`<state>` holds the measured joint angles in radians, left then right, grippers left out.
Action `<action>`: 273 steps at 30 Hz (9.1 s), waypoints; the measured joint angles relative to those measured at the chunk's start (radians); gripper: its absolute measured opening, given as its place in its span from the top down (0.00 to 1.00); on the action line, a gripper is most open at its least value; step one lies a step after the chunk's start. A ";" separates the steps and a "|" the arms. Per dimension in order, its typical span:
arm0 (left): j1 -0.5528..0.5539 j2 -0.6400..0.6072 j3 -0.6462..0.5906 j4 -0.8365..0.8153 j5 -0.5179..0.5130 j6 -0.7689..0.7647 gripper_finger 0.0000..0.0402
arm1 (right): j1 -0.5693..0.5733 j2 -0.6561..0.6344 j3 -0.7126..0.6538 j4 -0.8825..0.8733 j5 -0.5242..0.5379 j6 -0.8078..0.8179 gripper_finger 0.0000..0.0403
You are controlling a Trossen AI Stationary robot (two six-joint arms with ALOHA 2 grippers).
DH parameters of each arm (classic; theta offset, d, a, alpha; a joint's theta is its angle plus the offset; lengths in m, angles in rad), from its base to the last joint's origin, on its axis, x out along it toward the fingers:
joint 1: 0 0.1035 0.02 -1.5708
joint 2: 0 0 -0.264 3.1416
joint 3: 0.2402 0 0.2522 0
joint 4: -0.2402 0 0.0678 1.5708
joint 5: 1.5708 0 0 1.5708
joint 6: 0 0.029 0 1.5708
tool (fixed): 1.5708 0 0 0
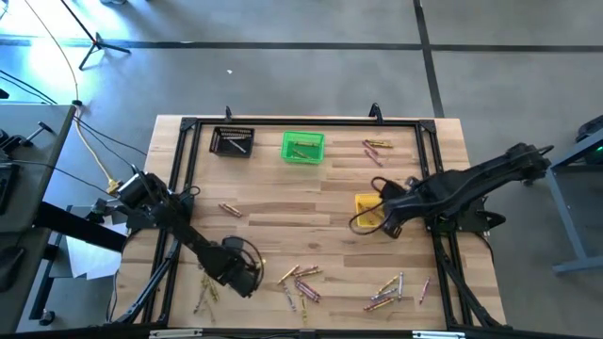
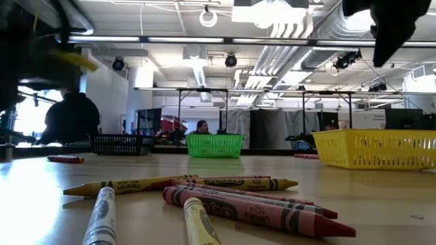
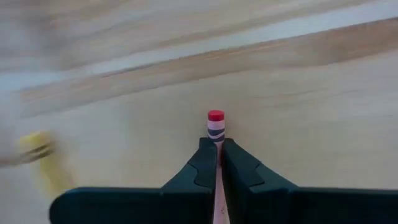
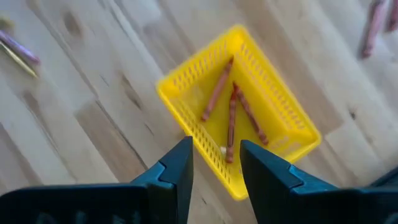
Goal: Sort crayons
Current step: Put the red crayon into the yellow basket, then put the yellow crayon into the green basket
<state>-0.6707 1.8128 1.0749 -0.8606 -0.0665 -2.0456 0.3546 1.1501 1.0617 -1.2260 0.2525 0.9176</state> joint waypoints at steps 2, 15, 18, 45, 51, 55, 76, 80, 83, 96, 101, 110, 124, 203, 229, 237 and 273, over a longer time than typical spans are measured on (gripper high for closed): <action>0.024 -0.017 0.002 0.000 -0.053 0.040 1.00 | 0.000 -0.033 0.007 0.000 0.023 0.014 0.71; 0.316 -0.117 0.002 0.473 -0.413 0.807 1.00 | 0.040 -0.179 0.009 0.103 0.028 0.034 0.71; 0.407 -0.108 0.003 0.741 -0.410 1.072 1.00 | 0.070 -0.186 0.009 0.117 0.032 0.054 0.71; 0.660 0.324 0.441 1.357 -0.115 1.920 1.00 | 0.141 -0.188 0.009 0.304 0.207 0.016 0.71; 0.656 0.474 0.576 1.362 -0.117 1.882 1.00 | 0.141 -0.189 0.009 0.296 0.222 0.016 0.71; 0.656 0.525 0.609 1.355 -0.123 1.830 0.99 | 0.141 -0.189 0.009 0.282 0.223 0.016 0.71; 0.663 0.450 0.613 1.273 0.234 1.746 0.75 | 0.141 -0.189 0.009 0.235 0.165 -0.036 0.71; 0.657 0.335 0.616 0.989 0.427 1.768 0.77 | 0.141 -0.188 0.009 0.198 0.157 -0.019 0.71; 0.650 0.242 0.614 0.686 0.485 1.768 0.79 | 0.141 -0.188 0.009 0.167 0.157 -0.018 0.71; 0.400 -0.038 0.469 -0.384 0.183 1.451 0.82 | 0.141 -0.188 0.009 0.098 0.162 -0.019 0.71; 0.233 -0.161 0.245 -0.338 0.193 1.075 0.82 | 0.141 -0.188 0.009 0.089 0.168 -0.037 0.71; -0.081 -0.358 -0.033 -0.232 0.185 0.187 0.82 | 0.141 -0.188 0.004 0.078 0.219 -0.062 0.71; -0.301 -0.374 -0.239 -0.045 0.186 -0.316 0.82 | 0.141 -0.188 0.003 0.078 0.231 -0.034 0.71; 1.078 -0.381 -0.318 1.109 -0.091 1.478 1.00 | -0.277 -0.188 0.003 0.114 0.208 0.024 0.71; 1.148 -0.082 -0.071 1.095 -0.056 2.023 0.86 | -0.355 -0.188 0.003 0.116 0.226 -0.003 0.71; 1.136 -0.082 -0.071 1.129 0.030 1.987 0.74 | -0.355 -0.188 0.003 0.116 0.226 -0.029 0.71; -0.061 -0.224 -0.071 0.237 0.303 0.415 0.79 | -0.354 -0.188 0.003 0.106 0.110 -0.198 0.71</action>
<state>-0.7321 1.5890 1.0039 -0.6237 0.2364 -1.6304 0.0006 0.9623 1.0645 -1.1202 0.3627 0.7193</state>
